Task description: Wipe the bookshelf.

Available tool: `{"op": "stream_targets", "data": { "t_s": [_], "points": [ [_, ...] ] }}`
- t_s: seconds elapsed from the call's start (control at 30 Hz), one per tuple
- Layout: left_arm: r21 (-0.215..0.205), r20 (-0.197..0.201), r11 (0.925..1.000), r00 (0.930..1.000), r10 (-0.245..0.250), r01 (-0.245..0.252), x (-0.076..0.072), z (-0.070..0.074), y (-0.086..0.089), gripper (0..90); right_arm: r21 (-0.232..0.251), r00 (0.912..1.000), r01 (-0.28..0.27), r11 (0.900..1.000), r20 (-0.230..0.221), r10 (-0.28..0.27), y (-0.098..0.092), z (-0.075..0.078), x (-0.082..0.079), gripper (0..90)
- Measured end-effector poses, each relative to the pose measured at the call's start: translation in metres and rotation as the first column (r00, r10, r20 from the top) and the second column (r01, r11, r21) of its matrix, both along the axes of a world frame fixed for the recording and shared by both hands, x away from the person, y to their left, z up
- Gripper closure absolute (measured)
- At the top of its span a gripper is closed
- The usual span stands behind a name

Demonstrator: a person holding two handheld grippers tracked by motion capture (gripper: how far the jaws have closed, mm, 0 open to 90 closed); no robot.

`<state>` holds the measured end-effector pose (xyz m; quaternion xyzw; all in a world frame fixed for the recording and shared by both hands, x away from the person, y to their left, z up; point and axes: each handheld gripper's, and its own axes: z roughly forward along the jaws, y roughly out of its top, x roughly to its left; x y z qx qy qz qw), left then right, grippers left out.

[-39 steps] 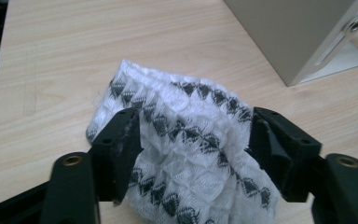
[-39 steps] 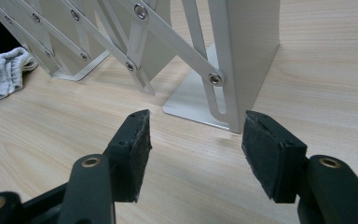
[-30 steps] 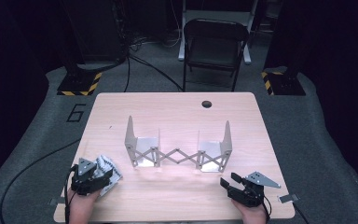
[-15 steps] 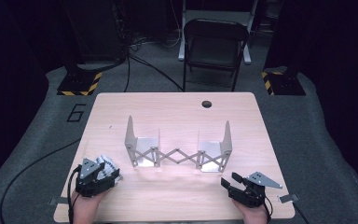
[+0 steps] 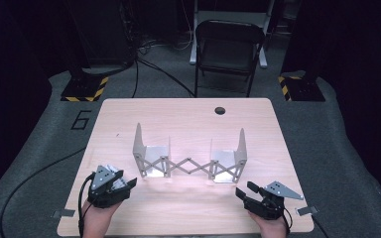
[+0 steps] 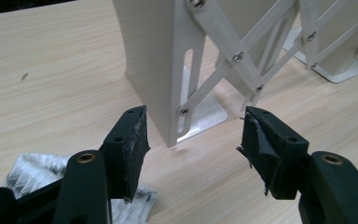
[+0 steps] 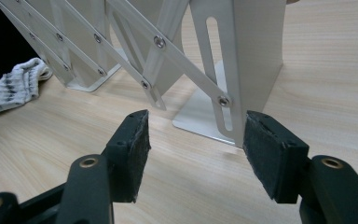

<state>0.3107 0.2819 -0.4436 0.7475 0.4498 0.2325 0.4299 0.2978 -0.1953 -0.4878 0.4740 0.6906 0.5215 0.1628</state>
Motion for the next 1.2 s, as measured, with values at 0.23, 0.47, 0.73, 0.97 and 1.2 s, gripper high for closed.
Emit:
{"op": "stream_targets", "data": {
  "t_s": [0.23,0.47,0.73,0.97,1.2],
  "points": [
    [-0.016,0.021,0.9992,0.9992,-0.035,0.035,0.003,0.011,-0.013,41.0,0.014,0.9992,-0.019,1.0,0.035,0.019,0.001,0.018,-0.001,40.6],
    [-0.001,0.026,0.9951,0.9947,-0.099,0.099,0.013,0.025,-0.029,43.4,0.032,0.9949,-0.049,0.998,0.09,0.046,0.007,0.043,-0.001,40.8],
    [0.007,0.03,0.9901,0.9897,-0.14,0.14,0.026,0.037,-0.046,47.1,0.018,0.9863,-0.09,0.996,0.141,0.086,0.013,0.063,0.001,42.7],
    [-0.006,0.006,0.9878,0.9878,-0.156,0.156,0.037,0.039,-0.056,51.7,0.005,0.9796,-0.12,0.993,0.163,0.118,0.022,0.074,0.005,44.0],
    [0.019,0.0,0.9894,0.9895,-0.144,0.144,0.045,0.035,-0.066,53.5,-0.015,0.9721,-0.161,0.987,0.17,0.161,0.036,0.078,0.018,46.9]
  ]
}}
